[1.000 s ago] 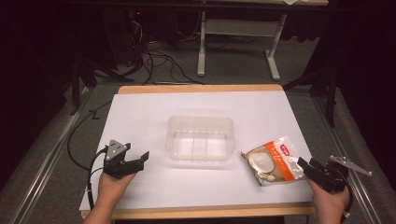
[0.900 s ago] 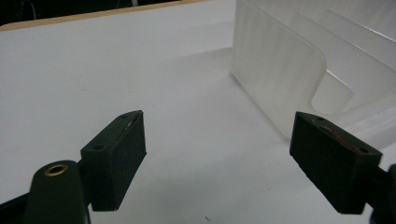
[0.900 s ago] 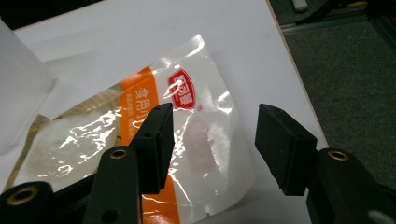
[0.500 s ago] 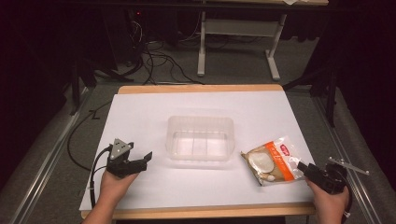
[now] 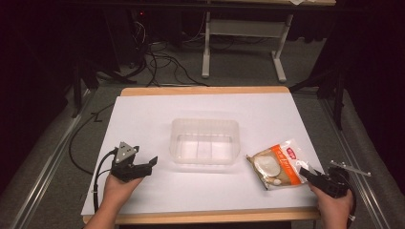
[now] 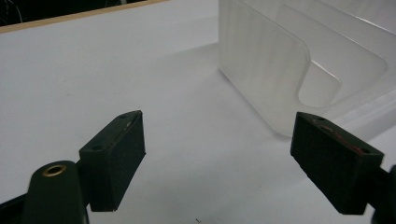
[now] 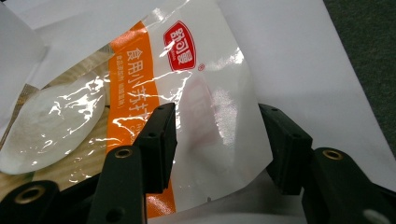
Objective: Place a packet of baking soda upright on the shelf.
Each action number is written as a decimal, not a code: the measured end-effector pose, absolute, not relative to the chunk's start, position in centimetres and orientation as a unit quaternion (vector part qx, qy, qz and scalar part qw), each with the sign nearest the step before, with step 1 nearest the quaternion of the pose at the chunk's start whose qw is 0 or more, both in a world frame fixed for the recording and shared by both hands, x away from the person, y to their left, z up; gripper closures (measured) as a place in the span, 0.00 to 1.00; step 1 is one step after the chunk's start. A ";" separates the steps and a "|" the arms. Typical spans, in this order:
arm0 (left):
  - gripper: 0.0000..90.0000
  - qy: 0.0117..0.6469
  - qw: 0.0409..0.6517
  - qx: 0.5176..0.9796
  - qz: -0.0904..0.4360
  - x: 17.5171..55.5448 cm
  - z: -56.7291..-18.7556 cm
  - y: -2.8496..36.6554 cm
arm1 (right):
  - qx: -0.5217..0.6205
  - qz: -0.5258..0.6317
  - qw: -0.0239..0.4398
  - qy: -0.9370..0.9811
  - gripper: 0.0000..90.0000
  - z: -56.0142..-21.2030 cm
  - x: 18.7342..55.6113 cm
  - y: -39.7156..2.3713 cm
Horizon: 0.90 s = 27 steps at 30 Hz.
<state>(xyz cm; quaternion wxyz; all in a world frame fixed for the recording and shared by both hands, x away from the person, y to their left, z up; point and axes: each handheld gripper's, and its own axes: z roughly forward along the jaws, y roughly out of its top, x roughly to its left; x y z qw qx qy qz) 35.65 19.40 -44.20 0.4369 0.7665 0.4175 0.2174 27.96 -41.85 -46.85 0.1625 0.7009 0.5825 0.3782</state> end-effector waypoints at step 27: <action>0.21 0.402 0.429 0.778 0.224 35.1 -44.0 19.1 | 0.628 0.443 0.195 0.609 1.00 -43.9 27.8 -39.5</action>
